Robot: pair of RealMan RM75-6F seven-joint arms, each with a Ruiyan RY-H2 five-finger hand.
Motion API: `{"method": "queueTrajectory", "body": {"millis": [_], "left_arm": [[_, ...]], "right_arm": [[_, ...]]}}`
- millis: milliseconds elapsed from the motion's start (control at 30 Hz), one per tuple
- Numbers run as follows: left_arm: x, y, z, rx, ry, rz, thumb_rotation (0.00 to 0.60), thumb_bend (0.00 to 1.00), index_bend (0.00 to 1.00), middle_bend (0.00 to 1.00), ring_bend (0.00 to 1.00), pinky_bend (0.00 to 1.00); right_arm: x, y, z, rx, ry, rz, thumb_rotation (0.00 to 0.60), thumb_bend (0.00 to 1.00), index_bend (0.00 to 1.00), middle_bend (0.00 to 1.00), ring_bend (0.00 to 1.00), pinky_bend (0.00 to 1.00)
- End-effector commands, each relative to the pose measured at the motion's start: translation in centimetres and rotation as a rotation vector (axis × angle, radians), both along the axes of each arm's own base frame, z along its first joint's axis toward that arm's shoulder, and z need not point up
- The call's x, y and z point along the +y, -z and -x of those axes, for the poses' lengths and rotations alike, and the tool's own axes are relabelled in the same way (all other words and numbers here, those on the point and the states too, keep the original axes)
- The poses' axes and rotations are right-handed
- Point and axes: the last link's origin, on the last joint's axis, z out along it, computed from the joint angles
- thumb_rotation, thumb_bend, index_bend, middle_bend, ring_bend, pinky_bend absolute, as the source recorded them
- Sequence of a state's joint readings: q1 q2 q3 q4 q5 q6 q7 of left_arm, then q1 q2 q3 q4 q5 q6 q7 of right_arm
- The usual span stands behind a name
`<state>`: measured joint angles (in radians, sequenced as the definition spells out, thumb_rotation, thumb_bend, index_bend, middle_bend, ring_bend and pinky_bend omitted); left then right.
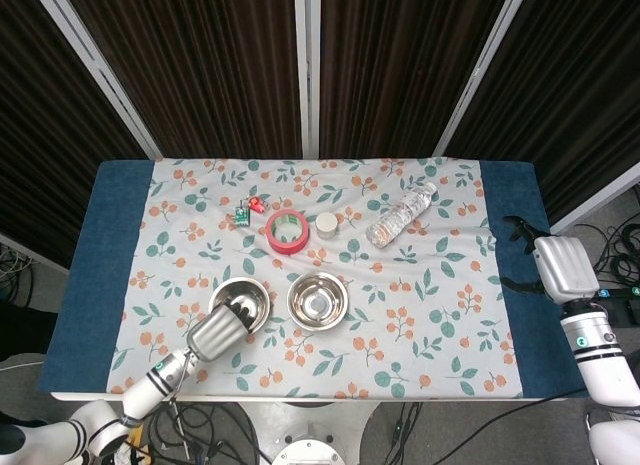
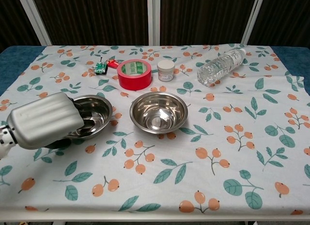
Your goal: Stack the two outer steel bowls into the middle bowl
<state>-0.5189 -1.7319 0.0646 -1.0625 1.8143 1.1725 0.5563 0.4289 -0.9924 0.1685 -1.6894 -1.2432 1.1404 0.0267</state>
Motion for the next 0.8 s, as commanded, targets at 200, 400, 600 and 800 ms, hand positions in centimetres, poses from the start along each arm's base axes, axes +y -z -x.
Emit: {"method": "queueTrajectory", "body": {"millis": [200,400,600,800], "left_arm": [[0.2,0.6,-0.3,0.002,0.028,-0.005,0.600,0.32,0.64,0.64,0.62,0.72],[0.3,0.7,-0.2,0.002,0.046,-0.011,0.600,0.33,0.66,0.66,0.64,0.73],[0.4,0.5,-0.4,-0.021,0.068,-0.017,0.600,0.35,0.69,0.69,0.67,0.74],[0.4,0.2,-0.8,-0.044,0.086,-0.028,0.600,0.35,0.69,0.69,0.68,0.74]], "right_arm": [[0.0,0.1,0.5,-0.004,0.014,-0.003,0.600,0.04,0.18,0.39,0.46,0.55],[-0.1,0.1,1.0,-0.005,0.029,-0.005,0.600,0.04,0.12,0.39,0.46,0.55],[-0.1,0.1,1.3,-0.005,0.039,-0.010,0.600,0.04,0.12,0.39,0.46,0.55],[0.0,0.1,1.4,-0.006,0.043,-0.009,0.600,0.04,0.12,0.39,0.46,0.55]]}}
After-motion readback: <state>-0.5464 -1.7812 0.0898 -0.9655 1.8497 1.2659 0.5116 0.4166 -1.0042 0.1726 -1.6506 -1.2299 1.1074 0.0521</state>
